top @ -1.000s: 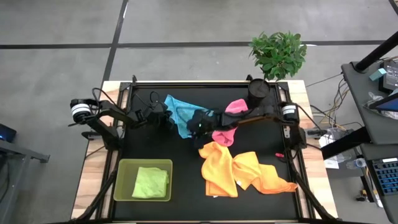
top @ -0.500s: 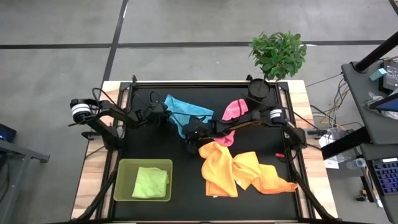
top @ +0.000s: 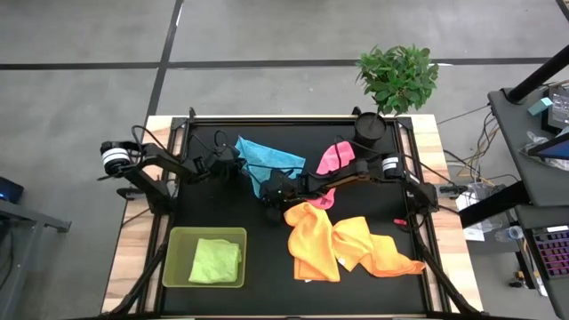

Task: Fold microfiber towels
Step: Fold the blue microfiber towel

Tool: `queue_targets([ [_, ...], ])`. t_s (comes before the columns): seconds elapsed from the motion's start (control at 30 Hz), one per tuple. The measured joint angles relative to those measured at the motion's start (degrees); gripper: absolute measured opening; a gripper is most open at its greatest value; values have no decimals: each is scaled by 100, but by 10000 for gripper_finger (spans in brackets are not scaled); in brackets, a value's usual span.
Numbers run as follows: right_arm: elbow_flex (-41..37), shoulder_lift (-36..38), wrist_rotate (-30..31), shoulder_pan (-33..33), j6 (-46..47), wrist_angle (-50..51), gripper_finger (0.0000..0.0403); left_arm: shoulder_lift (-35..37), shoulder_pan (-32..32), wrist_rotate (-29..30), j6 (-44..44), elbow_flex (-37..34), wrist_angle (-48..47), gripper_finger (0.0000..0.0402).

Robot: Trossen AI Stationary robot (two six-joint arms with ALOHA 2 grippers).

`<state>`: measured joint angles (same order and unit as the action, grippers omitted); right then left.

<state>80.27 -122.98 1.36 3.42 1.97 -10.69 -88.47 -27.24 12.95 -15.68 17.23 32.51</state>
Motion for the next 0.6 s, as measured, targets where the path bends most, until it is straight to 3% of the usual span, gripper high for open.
queue_targets([
  [0.13,-4,296,191,42,-183,370,11,0,0,0,0,1,0,33],
  [0.33,11,969,1049,256,-658,1528,9,0,0,0,4,2,-2,33],
  [0.6,-53,1316,1085,944,-360,2571,9,0,0,0,7,0,-2,33],
])
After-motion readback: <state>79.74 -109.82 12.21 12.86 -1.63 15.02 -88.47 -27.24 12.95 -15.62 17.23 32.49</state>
